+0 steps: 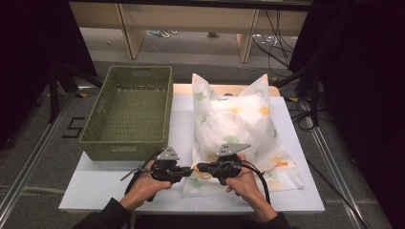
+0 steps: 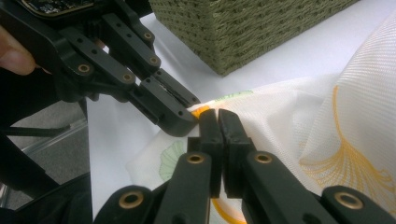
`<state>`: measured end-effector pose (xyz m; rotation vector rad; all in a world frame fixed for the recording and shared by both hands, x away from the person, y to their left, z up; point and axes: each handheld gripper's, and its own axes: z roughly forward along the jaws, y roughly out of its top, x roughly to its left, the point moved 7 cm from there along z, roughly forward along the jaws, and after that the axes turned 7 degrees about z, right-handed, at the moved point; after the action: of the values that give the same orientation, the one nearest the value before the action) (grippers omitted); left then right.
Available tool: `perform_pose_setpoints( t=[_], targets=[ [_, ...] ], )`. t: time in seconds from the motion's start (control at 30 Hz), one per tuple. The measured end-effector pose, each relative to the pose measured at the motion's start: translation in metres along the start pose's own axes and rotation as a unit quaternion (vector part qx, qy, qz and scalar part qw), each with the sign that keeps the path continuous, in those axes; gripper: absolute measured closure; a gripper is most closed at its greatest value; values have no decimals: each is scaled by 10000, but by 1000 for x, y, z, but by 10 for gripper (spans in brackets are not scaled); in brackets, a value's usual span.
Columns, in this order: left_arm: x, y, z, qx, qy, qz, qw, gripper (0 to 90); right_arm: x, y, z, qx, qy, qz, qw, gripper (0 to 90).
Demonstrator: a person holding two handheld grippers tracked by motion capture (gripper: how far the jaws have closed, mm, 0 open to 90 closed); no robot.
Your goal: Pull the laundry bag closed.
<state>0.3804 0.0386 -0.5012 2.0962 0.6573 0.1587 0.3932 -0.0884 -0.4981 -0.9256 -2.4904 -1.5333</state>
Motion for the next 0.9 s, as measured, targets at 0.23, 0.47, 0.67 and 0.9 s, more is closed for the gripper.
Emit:
perform_pose_setpoints(
  t=[0.23,0.47,0.67,0.9],
  targets=[
    [-3,1,-2,-19,112,79,9999,863,0,-1,-4,-48,-96,33,9999,900],
    [-4,3,-4,-63,62,187,9998,864,2,-2,-8,-48,-265,14,9996,900],
    [-3,3,-5,-56,19,100,9999,864,2,-1,-7,-194,-8,111,9997,900],
    [-4,4,-3,-76,-3,43,10000,863,2,-2,-4,-183,-73,134,9997,900]
  ],
)
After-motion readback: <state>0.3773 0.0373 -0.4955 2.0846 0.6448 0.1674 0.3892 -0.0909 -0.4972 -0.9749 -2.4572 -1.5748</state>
